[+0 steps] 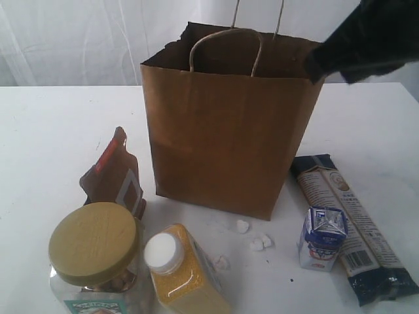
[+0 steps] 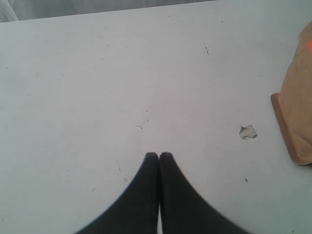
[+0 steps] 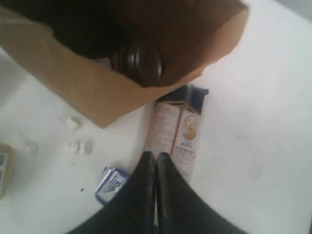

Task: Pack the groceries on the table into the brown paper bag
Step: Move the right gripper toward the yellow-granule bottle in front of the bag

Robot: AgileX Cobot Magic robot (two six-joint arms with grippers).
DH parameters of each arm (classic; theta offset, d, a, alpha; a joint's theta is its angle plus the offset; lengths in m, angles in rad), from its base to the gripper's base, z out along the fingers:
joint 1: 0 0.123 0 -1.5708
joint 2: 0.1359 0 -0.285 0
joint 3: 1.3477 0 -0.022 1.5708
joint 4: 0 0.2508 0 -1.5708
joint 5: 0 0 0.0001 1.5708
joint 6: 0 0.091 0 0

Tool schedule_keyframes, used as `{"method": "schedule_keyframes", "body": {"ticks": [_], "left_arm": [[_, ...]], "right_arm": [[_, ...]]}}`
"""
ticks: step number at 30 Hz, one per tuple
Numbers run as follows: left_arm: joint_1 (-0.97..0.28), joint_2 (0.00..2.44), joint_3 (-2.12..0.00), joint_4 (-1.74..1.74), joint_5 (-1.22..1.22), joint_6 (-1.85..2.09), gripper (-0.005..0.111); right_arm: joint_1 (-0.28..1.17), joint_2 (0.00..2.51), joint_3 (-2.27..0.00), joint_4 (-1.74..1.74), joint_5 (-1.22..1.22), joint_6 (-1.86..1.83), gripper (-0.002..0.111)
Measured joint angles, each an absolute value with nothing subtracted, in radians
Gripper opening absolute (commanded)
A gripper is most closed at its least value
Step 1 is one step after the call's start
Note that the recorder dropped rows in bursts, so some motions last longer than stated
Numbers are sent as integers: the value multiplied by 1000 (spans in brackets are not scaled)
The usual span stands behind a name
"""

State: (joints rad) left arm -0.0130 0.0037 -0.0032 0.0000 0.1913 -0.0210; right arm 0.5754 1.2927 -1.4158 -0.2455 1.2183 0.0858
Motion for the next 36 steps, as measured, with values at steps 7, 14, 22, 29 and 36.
{"method": "schedule_keyframes", "body": {"ticks": [7,14,22,29,36], "left_arm": [[-13,4,-3,0,191,-21,0],[-13,4,-3,0,191,-21,0],[-13,4,-3,0,191,-21,0],[-13,4,-3,0,191,-21,0],[-13,4,-3,0,191,-21,0]], "right_arm": [[575,1234,-1275,-30,1221,76,0],[584,1146,-1210,223,1221,-12,0],[767,1136,-1096,315,1216,-37,0],[969,1267,-981,313,1131,-37,0],[1011,1351,-979,305,1030,-37,0]]}}
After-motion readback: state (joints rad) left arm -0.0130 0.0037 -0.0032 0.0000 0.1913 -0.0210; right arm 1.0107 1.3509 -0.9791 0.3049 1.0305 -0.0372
